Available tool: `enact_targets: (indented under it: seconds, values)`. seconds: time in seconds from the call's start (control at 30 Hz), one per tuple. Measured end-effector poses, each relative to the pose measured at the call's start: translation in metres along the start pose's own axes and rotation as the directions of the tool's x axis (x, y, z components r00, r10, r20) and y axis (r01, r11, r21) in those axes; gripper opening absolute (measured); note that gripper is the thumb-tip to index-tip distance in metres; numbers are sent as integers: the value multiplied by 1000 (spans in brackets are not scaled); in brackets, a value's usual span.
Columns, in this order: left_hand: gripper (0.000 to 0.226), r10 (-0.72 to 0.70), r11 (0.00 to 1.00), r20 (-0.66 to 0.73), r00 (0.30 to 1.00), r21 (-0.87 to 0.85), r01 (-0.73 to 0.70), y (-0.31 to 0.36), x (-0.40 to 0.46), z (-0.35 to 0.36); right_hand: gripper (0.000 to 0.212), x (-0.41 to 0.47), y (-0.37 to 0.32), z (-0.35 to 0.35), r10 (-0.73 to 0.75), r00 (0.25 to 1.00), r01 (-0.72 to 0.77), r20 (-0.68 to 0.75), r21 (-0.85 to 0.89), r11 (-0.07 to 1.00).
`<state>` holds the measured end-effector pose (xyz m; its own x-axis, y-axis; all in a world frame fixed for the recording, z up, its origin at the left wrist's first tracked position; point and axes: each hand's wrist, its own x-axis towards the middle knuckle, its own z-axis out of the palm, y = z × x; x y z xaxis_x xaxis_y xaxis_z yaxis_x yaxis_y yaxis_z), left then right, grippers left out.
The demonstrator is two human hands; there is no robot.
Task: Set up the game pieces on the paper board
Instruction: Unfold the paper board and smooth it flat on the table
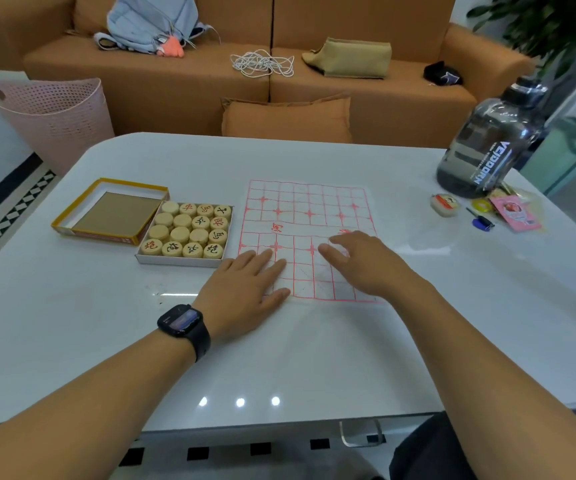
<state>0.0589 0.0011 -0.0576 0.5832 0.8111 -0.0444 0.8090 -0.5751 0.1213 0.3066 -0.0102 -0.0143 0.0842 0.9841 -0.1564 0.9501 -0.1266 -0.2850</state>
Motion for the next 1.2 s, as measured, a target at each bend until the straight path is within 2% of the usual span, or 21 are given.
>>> enact_targets:
  seconds: [0.1,0.17,0.37,0.47,0.6,0.67,0.87,1.0,1.2]
  values:
    - [65,-34,999,11,999,-16,34,1,2,-1,58,-5,-7,6,4,995,0,104,-38,999]
    - [64,-25,999,29,999,-29,26,3,-2,-3,58,-8,-9,9,2,993,10,122,-99,995]
    - [61,36,999,42,998,-7,-36,5,-9,-4,54,-11,-4,-6,18,980,9,199,-136,991]
    - [60,18,1000,46,999,-4,-17,0,-8,-2,54,-12,-5,-7,24,973,17,231,-174,985]
    - [62,-48,999,-15,999,-8,48,2,-5,-2,44,-8,-8,-4,34,986,-1,166,-196,981]
    - [61,-45,999,-68,997,-13,44,8,-3,-5,46,-7,-11,-5,33,993,-11,115,-193,981]
    - [41,19,1000,-161,987,24,-16,10,-6,-6,46,-7,-10,-6,41,975,8,217,-219,976]
    - [40,-43,998,-167,985,-58,34,6,-3,-8,62,-8,-13,-7,53,983,-11,175,-233,973]
    - [40,-48,997,-161,986,-68,38,4,-5,-12,62,-9,-18,-9,70,985,-29,157,-252,967]
